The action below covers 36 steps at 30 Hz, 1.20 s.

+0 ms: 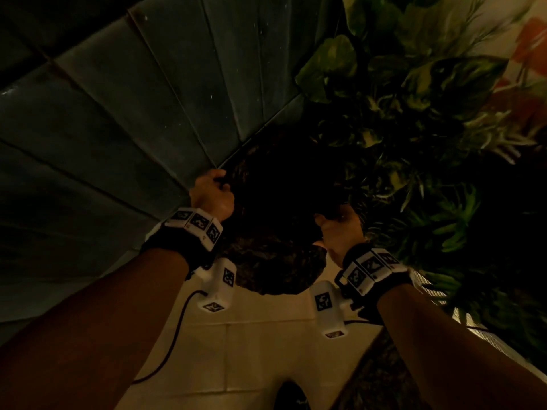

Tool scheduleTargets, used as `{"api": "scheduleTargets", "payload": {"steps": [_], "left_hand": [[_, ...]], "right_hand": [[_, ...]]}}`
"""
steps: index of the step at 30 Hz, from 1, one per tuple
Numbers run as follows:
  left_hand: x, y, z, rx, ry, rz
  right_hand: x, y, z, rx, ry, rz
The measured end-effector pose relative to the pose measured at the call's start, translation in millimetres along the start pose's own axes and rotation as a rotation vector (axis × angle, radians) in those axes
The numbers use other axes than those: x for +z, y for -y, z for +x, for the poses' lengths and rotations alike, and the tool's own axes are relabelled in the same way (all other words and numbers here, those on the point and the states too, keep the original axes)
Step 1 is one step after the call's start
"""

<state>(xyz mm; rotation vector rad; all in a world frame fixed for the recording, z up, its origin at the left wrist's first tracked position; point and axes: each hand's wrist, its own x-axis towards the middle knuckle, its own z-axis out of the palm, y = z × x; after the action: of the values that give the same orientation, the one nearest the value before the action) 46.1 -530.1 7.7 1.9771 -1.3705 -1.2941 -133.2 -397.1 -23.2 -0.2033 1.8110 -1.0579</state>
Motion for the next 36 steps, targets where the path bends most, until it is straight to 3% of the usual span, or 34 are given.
{"api": "scheduleTargets", "payload": {"steps": [5,10,13,16,18,20,23,24,26,29,32,36], "left_hand": [[-10,-2,1,0.022,-0.092,0.212],[-8,1,-3,0.038,-0.047,0.175],[-16,16,-9,0.088,-0.157,0.178],[-18,49,-23,-0.074,-0.246,0.122],[-7,89,-22,-0.323,-0.070,-0.039],[5,114,-23,-0.486,0.162,-0.265],[7,96,-45,-0.617,0.403,-0.486],[8,84,-53,-0.595,0.441,-0.570],[15,80,-56,-0.534,0.481,-0.713],[24,86,-47,-0.494,0.466,-0.864],[29,93,-43,-0.455,0.489,-0.912],[24,95,-45,-0.498,0.442,-0.852]], "right_hand": [[21,-5,-2,0.033,0.060,0.099],[34,-11,-10,0.095,0.070,0.193],[35,-11,-16,0.116,0.068,0.245],[37,-11,-18,0.124,0.054,0.258],[38,-12,-22,0.119,0.061,0.226],[37,-12,-25,0.120,0.089,0.248],[33,-20,-25,0.094,0.037,0.189],[30,-25,-24,0.060,-0.004,0.126],[28,-36,-27,0.018,-0.071,-0.014],[24,-55,-28,0.099,0.002,-0.019],[22,-64,-31,0.174,0.135,0.116],[21,-59,-29,0.119,0.127,0.128]]}}
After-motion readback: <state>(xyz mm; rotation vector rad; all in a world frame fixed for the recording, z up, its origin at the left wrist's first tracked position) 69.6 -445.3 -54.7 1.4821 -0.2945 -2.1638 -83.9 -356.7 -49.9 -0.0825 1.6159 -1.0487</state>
